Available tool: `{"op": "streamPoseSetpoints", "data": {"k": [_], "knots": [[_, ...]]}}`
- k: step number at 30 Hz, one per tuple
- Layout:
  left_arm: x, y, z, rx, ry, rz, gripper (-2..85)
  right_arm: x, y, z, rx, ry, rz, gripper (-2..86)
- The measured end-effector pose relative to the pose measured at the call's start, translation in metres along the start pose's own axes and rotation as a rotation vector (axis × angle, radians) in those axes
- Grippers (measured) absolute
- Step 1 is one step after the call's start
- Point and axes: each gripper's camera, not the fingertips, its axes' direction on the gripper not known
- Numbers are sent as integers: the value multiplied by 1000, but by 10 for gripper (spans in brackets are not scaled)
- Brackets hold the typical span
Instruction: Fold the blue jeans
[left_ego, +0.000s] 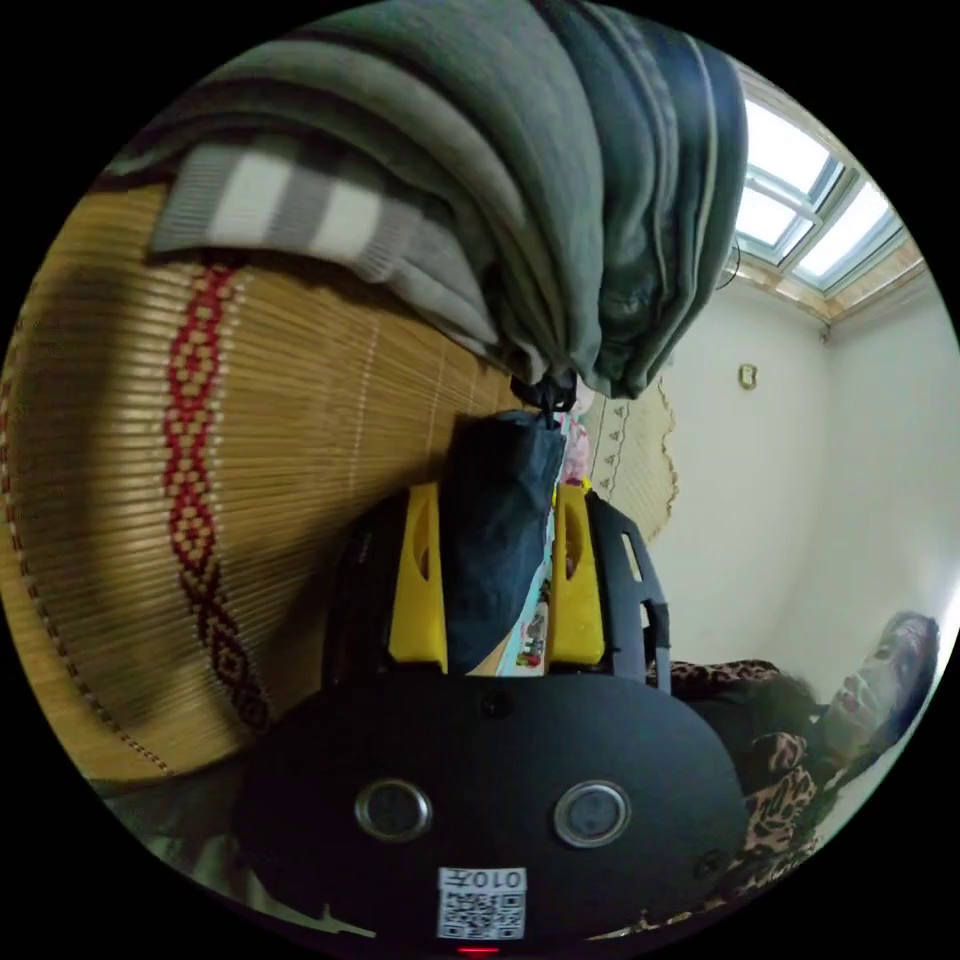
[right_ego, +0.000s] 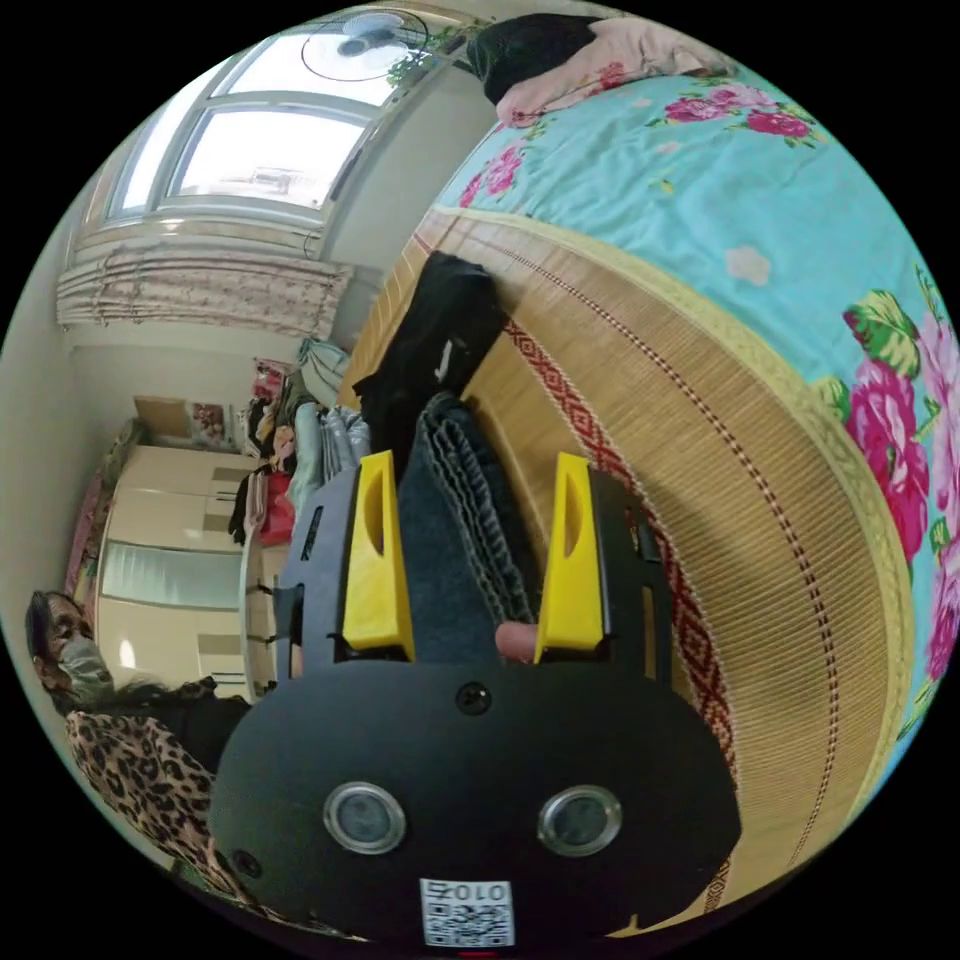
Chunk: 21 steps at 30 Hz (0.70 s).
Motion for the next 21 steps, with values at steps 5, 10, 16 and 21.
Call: {"op": "streamPoseSetpoints", "data": {"k": [5, 10, 16, 21], "knots": [[15, -9, 27, -65, -108, 49, 109, -9, -18, 27, -138, -1, -153, 187], [26, -11, 43, -70, -147, 80, 100, -21, -45, 60, -297, -106, -290, 166], [18, -14, 54, -79, -117, -3, 65, -26, -56, 75, -410, -88, -267, 90], [63, 2, 52, -112, -102, 152, 49, -41, -31, 33, -292, -293, -356, 78]]}}
